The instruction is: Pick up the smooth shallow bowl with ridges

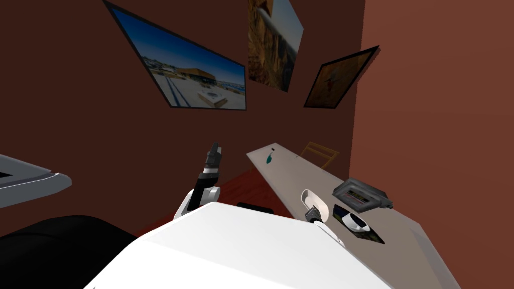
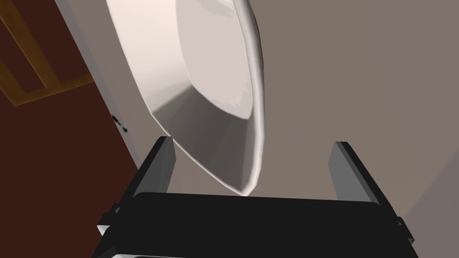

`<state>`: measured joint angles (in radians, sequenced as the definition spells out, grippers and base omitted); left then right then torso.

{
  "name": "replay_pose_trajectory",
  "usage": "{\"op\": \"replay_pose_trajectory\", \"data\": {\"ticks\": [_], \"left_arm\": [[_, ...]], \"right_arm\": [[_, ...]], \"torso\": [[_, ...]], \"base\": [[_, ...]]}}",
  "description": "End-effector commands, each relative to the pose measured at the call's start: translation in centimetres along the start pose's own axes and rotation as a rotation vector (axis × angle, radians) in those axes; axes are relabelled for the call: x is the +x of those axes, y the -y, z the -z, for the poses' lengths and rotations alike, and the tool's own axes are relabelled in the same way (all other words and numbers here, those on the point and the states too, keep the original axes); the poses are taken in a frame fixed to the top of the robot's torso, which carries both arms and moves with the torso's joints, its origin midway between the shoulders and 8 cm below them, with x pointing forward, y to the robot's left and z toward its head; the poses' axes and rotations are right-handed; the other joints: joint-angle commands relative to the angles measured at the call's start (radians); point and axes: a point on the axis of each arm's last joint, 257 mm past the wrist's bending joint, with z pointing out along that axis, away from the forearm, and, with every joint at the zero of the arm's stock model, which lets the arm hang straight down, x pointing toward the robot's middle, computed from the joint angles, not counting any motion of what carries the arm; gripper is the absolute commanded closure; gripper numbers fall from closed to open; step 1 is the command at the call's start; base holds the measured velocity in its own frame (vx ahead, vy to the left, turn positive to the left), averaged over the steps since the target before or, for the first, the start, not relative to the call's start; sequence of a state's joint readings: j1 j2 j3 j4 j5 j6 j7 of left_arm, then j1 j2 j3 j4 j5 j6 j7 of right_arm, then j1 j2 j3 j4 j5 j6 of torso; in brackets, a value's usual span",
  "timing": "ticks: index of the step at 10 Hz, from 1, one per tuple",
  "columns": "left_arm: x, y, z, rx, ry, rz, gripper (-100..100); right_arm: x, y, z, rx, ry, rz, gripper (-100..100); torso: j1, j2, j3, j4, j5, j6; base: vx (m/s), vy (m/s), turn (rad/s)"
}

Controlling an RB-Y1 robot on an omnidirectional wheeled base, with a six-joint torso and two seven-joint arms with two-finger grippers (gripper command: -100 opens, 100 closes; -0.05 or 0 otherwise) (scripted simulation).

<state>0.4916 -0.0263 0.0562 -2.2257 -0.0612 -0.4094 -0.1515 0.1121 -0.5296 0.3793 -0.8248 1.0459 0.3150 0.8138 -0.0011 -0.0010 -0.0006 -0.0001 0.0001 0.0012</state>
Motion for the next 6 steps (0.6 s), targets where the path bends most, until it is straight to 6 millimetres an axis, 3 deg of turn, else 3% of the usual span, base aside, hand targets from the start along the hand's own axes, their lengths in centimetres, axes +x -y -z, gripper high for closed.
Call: {"op": "replay_pose_trajectory", "data": {"ticks": [1, 3, 4, 5, 6], "left_arm": [[0.0, 0.0, 0.0, 0.000, 0.000, 0.000, 0], [0.0, 0.0, 0.0, 0.000, 0.000, 0.000, 0], [0.0, 0.0, 0.0, 0.000, 0.000, 0.000, 0], [0.0, 0.0, 0.0, 0.000, 0.000, 0.000, 0], [0.0, 0.0, 0.0, 0.000, 0.000, 0.000, 0]], "right_arm": [[0.7, 0.2, 0.2, 0.002, -0.012, 0.019, -100], [0.7, 0.1, 0.2, 0.001, -0.010, 0.015, -100], [0.7, 0.1, 0.2, 0.002, -0.011, 0.017, 0], [-0.2, -1.0, 0.4, 0.001, -0.013, 0.015, -100], [-0.5, -1.4, 0.4, 0.001, -0.014, 0.015, -100]], "torso": [[0.000, 0.000, 0.000, 0.000, 0.000, 0.000], [0.001, 0.001, 0.001, 0.000, 0.000, 0.000], [0.001, 0.001, 0.001, 0.000, 0.000, 0.000], [0.001, 0.002, 0.001, 0.000, 0.000, 0.000], [-0.002, 0.001, 0.001, 0.000, 0.000, 0.000]], "base": [[0.020, -0.013, 0.030], [0.003, -0.002, 0.000], [0.000, 0.000, 0.000], [0.014, -0.065, 0.010], [0.012, -0.106, 0.020]]}}
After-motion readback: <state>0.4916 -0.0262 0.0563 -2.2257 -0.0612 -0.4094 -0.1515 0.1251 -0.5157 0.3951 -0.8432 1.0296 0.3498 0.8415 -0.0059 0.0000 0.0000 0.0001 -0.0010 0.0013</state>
